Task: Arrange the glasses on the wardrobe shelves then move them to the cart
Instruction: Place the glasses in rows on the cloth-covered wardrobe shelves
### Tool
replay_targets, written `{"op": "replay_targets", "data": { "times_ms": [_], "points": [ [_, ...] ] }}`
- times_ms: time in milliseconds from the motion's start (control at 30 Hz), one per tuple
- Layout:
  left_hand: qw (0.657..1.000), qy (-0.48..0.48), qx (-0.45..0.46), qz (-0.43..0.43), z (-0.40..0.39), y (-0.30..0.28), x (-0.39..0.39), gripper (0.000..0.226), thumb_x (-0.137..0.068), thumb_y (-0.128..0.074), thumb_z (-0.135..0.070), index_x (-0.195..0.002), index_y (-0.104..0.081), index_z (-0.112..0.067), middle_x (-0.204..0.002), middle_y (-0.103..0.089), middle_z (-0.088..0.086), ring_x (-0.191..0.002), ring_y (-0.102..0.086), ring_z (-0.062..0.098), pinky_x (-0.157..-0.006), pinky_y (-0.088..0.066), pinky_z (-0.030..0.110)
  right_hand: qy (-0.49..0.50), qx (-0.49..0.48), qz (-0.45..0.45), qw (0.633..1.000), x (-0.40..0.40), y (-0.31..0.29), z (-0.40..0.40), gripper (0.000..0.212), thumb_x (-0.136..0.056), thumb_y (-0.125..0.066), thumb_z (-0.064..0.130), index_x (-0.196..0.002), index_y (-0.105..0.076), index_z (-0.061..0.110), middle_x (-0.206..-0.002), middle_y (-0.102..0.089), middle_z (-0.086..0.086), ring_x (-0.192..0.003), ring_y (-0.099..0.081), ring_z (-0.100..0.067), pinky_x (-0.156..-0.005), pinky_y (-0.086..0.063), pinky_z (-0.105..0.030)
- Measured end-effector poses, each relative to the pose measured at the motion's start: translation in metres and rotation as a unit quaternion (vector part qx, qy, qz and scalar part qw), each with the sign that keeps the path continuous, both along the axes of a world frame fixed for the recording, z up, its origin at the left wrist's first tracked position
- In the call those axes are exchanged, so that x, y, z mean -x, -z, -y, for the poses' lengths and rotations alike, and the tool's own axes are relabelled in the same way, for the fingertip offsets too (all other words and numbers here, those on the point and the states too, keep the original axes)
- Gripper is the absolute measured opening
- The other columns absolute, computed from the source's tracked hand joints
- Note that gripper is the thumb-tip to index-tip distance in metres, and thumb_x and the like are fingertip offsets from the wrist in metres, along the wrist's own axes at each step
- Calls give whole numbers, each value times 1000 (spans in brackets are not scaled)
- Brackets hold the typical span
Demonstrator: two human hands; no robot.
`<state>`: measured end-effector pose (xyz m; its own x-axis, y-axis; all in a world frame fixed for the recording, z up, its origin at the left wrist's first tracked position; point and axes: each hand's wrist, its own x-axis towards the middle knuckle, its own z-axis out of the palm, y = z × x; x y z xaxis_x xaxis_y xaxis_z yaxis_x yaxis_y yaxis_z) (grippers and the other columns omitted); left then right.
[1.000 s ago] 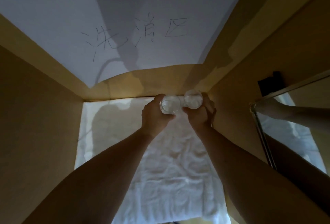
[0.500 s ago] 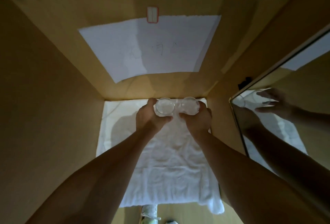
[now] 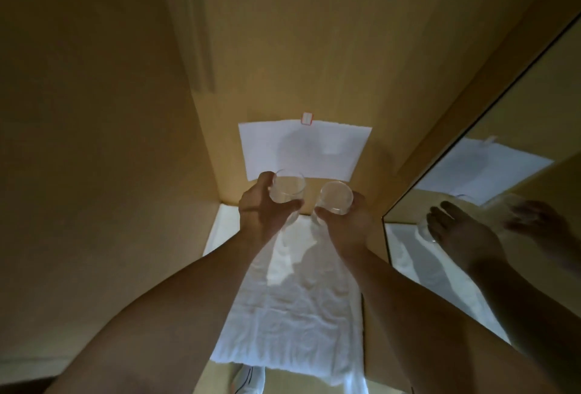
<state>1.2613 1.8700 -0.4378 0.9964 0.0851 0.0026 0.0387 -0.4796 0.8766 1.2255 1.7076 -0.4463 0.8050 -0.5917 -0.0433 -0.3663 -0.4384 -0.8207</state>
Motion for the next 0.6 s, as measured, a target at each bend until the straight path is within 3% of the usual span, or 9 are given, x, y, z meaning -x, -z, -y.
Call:
{"op": "replay_targets", "data": {
  "times_ms": [67, 167, 267, 367, 467, 600],
  "points": [
    [1000, -15, -23, -7, -8, -28, 3, 68, -66, -91, -46, -121, -59, -24, -110, -72, -2, -102, -67, 26, -89, -54, 37, -14, -15, 18, 1000, 3, -25, -3, 71, -64, -94, 31, -124, -60, 14, -113, -71, -6, -102, -67, -27, -85, -52, -31],
    [999, -33, -13, 28, -17, -69, 12, 72, -64, -91, -47, -125, -59, -24, -113, -72, -1, -106, -67, 26, -92, -53, 42, -31, -26, 53, 998, 11, -66, -8, 68, -64, -94, 33, -120, -60, 15, -113, -70, -2, -103, -66, -25, -89, -54, -37],
    [998, -49, 4, 50, -25, -114, 24, 74, -62, -91, -47, -126, -59, -27, -114, -71, -4, -106, -66, 23, -93, -53, 39, -42, -56, 97, 993, 21, -105, -13, 56, -63, -93, 32, -106, -58, 29, -103, -69, 9, -98, -67, -18, -85, -53, -31],
    [995, -62, -9, 81, -29, -160, 36, 75, -63, -90, -49, -129, -58, -28, -113, -70, -6, -103, -66, 19, -84, -48, 28, -52, -84, 122, 988, 31, -142, -17, 54, -61, -91, 35, -107, -61, 33, -106, -70, 12, -100, -67, -15, -88, -55, -36],
    [991, -77, -13, 106, -31, -201, 47, 77, -66, -88, -51, -134, -57, -29, -118, -68, -6, -107, -64, 17, -82, -41, 25, -49, -69, 152, 985, 36, -179, -21, 62, -59, -91, 37, -114, -65, 26, -106, -72, 6, -97, -67, -19, -89, -56, -38],
    [986, -99, 8, 132, -34, -247, 64, 82, -66, -86, -57, -137, -55, -31, -119, -66, -9, -109, -62, 16, -87, -44, 27, -47, -74, 169, 982, 44, -226, -26, 63, -61, -91, 41, -115, -65, 21, -105, -72, 3, -96, -69, -22, -88, -56, -40]
  ]
}}
